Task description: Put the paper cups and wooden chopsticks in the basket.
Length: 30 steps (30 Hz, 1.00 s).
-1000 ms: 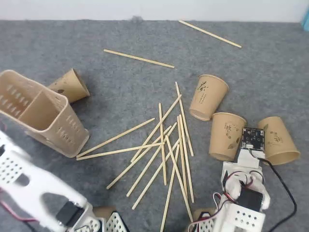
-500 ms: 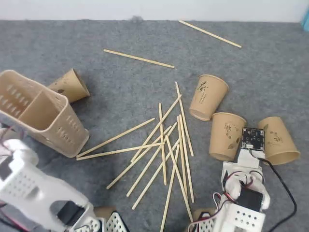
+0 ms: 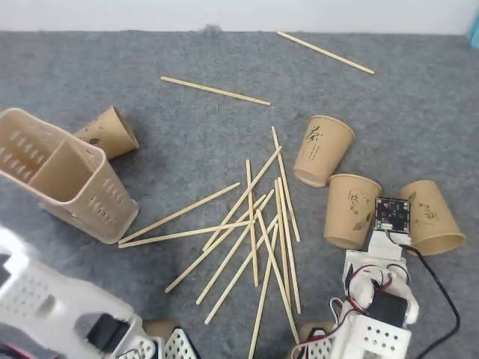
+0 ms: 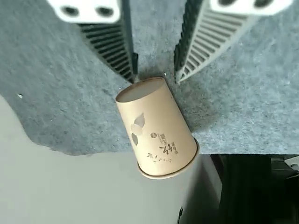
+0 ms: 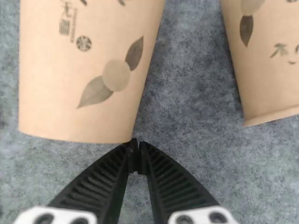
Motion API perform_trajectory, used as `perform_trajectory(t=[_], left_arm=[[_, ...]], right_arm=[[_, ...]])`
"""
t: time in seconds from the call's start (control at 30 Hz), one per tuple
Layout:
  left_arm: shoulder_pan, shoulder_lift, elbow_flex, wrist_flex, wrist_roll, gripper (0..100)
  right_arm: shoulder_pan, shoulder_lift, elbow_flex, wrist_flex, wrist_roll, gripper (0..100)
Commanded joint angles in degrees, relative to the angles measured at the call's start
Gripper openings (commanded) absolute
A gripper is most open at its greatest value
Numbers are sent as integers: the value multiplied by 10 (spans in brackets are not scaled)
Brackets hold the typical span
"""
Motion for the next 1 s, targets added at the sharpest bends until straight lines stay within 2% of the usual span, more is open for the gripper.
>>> perform_trajectory(t=[0.0,0.1,0.23,0.63,0.8,0.97], left_arm=[[-4,92,-114,-42,-11,145],[-2,171,-175,-84,-54,145],[-1,269,-291,-81,-66,145],[-4,518,-749,137,-67,137],[-4,610,-909,178,-67,2],[-4,694,-1047,222,-67,13]], right_arm=[[7,-7,11,-7,7,8],[7,-7,11,-7,7,8],[7,-7,11,-7,7,8],[7,-7,11,-7,7,8],[7,-7,11,-7,7,9],[7,-7,10,-7,7,9]])
